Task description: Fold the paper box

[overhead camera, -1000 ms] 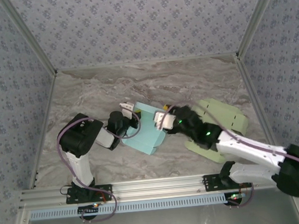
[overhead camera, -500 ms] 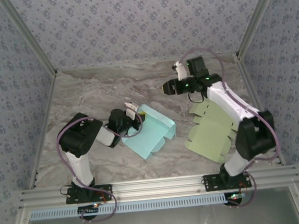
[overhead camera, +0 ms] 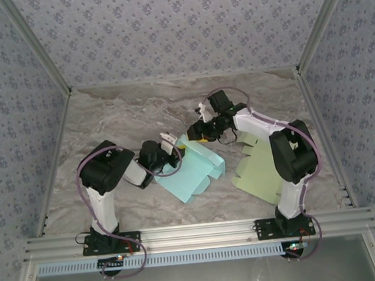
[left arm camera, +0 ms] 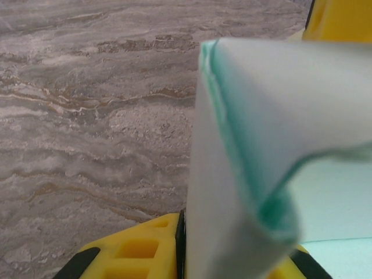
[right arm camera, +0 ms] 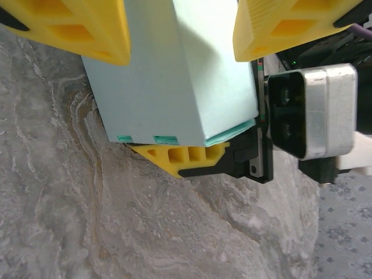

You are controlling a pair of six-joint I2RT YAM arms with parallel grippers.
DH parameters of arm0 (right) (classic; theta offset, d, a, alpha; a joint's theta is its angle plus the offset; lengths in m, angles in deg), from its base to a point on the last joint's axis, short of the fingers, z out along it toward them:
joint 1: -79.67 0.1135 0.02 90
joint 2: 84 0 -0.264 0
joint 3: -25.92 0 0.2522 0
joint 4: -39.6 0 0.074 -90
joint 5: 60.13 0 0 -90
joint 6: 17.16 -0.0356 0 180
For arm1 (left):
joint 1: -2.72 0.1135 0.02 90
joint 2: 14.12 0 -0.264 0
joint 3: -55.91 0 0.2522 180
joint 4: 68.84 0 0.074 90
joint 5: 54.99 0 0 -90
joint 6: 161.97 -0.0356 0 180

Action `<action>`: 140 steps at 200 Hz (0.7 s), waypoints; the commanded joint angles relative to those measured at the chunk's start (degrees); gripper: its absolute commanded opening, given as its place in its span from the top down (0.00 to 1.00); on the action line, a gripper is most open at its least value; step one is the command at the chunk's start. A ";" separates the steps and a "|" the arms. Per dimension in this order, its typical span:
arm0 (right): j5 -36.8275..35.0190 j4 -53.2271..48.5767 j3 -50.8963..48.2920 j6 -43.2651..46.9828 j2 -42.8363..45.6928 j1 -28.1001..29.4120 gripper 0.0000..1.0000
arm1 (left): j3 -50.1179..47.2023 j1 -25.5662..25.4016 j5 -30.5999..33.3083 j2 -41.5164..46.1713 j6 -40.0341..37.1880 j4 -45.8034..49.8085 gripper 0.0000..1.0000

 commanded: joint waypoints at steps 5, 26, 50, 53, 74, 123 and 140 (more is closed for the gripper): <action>-3.43 -3.04 1.05 -0.27 -1.83 1.13 0.48 | 1.02 -0.08 0.30 -0.62 -0.42 -0.24 0.81; -5.21 -7.40 4.56 1.47 -3.52 1.80 0.45 | 0.89 -0.06 -0.02 -1.53 -0.41 -1.84 0.81; -4.87 -9.14 7.34 0.89 -5.22 1.55 0.43 | 0.59 -0.07 -0.07 -1.65 -0.44 -2.26 0.82; -4.84 -9.57 7.83 0.89 -5.61 1.54 0.43 | 0.58 -0.11 -0.02 -1.63 -0.39 -2.28 0.82; -5.42 -12.00 10.40 1.50 -7.89 2.12 0.43 | 0.64 -0.12 -0.06 -1.81 -0.61 -2.41 0.83; -6.80 -12.83 11.60 0.34 -11.01 3.16 0.43 | 0.81 -0.10 0.35 -2.13 -0.12 -2.46 0.83; -8.44 -13.02 10.46 0.23 -10.45 3.18 0.44 | -0.09 0.08 1.36 -1.39 1.09 -3.84 0.76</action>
